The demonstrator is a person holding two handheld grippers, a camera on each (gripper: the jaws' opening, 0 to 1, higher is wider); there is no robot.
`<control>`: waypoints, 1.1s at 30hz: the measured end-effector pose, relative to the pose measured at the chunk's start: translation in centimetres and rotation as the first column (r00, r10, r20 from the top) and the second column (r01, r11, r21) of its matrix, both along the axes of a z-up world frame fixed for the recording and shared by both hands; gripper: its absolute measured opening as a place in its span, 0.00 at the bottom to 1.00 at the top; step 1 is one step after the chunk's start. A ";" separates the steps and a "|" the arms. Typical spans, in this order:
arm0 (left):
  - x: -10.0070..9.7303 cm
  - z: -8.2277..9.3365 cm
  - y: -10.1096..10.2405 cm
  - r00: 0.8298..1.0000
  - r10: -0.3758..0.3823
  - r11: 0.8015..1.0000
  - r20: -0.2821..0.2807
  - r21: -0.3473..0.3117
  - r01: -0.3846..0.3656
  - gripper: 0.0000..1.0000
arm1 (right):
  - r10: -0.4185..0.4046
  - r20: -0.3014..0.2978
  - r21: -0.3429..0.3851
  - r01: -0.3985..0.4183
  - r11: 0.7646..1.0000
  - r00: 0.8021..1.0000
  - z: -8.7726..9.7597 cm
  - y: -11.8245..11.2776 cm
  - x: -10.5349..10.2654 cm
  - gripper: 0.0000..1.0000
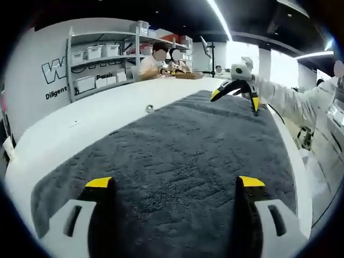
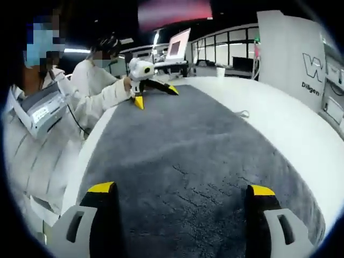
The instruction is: Open the folded towel by lifting each exposed corner and separating the folded layers until the towel lies flat within the target outline without major curled edges
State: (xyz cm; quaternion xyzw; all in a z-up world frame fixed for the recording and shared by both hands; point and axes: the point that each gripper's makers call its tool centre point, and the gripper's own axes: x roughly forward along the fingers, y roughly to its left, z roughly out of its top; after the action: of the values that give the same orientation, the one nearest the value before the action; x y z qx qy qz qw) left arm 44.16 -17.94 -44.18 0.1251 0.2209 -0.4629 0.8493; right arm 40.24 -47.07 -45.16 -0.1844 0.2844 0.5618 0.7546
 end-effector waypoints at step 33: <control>-0.3 0.1 0.2 1.000 -0.002 1.000 0.008 -0.026 0.002 0.91 | -0.021 0.052 0.100 0.016 0.995 0.998 2.6 -3.0 -1.1 0.99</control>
State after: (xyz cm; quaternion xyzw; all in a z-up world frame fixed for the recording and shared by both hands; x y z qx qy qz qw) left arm 43.91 -17.74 -44.13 0.1164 0.2114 -0.4662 0.8512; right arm 39.14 -50.03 -42.54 -0.1586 0.2377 0.5632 0.7753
